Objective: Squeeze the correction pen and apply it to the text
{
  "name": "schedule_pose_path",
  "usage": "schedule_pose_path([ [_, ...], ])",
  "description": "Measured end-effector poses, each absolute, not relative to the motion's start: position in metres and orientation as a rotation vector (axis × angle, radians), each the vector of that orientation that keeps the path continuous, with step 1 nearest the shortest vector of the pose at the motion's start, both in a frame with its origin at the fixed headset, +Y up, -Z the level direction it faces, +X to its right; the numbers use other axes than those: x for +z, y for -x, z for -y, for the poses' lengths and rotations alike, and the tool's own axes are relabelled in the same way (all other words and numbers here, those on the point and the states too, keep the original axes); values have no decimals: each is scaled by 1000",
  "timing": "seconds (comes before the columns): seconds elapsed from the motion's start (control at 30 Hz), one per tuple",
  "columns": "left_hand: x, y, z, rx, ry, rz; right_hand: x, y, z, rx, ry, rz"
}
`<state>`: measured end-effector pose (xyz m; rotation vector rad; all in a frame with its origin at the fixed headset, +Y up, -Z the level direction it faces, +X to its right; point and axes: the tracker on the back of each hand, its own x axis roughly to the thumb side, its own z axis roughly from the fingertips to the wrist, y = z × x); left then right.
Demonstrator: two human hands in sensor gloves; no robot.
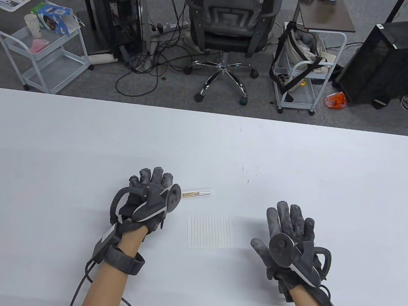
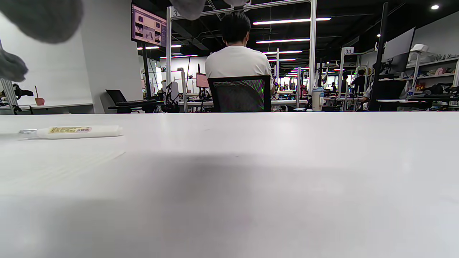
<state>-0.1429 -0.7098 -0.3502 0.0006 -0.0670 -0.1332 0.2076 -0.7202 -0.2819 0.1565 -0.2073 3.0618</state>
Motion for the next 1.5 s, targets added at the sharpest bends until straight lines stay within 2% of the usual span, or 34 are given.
schedule_pose_path([
  [0.2,-295,172,706,-47,-57,54,-280,-208,722,3021,-141,180],
  [0.4,-270,192,714,66,-18,34,-279,-211,728,3022,-124,104],
  [0.67,-261,185,730,39,5,96,-282,-215,736,3050,-74,43],
  [0.9,-261,173,730,-11,8,113,-282,-212,738,3062,-91,45],
  [1.5,-262,180,729,-11,-2,93,-282,-210,738,3070,-105,49],
])
